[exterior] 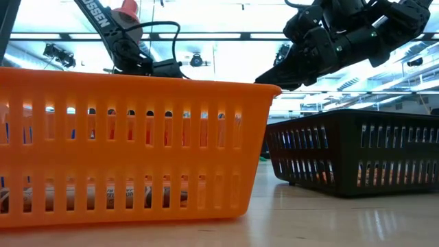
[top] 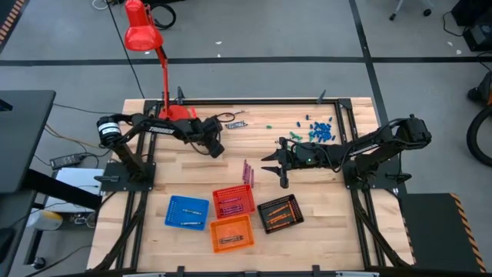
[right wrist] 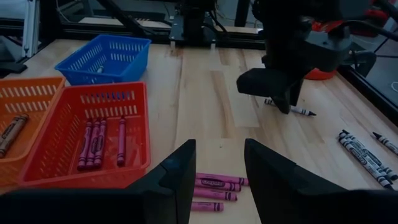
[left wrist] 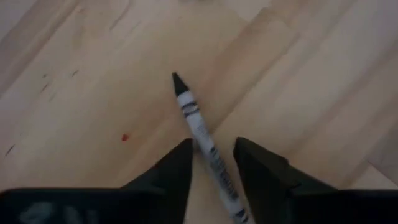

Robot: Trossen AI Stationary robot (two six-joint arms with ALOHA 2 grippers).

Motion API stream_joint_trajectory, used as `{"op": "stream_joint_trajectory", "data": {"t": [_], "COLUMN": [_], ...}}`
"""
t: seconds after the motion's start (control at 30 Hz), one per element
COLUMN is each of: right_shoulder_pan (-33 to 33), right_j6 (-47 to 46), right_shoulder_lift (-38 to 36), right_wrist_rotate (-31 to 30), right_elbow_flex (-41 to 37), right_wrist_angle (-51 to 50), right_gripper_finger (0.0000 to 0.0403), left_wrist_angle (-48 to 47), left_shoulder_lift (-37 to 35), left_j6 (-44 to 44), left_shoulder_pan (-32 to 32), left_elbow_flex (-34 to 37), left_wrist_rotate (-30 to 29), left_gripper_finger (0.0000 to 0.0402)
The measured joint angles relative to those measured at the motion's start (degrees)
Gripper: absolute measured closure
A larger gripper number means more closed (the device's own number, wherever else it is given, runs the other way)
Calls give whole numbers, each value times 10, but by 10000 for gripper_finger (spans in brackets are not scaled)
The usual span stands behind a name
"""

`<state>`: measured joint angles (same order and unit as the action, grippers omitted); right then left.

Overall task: Sort crayons
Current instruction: Put the black crayon into the blue bin

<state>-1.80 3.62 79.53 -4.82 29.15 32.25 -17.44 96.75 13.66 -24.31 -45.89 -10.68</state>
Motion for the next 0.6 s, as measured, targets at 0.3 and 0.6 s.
{"op": "stream_joint_trajectory", "data": {"t": [0.3,0.6], "right_shoulder_pan": [0,0], "right_j6": [-4,-11], "right_shoulder_lift": [0,0], "right_wrist_rotate": [0,0], "right_elbow_flex": [0,0], "right_wrist_angle": [-2,-16], "right_gripper_finger": [262,262], "left_wrist_angle": [-23,-100], "left_shoulder_lift": [-8,-116], "left_j6": [-25,-16], "left_shoulder_pan": [28,68], "left_elbow_flex": [1,7], "left_wrist_rotate": [2,113], "left_gripper_finger": [385,365]}}
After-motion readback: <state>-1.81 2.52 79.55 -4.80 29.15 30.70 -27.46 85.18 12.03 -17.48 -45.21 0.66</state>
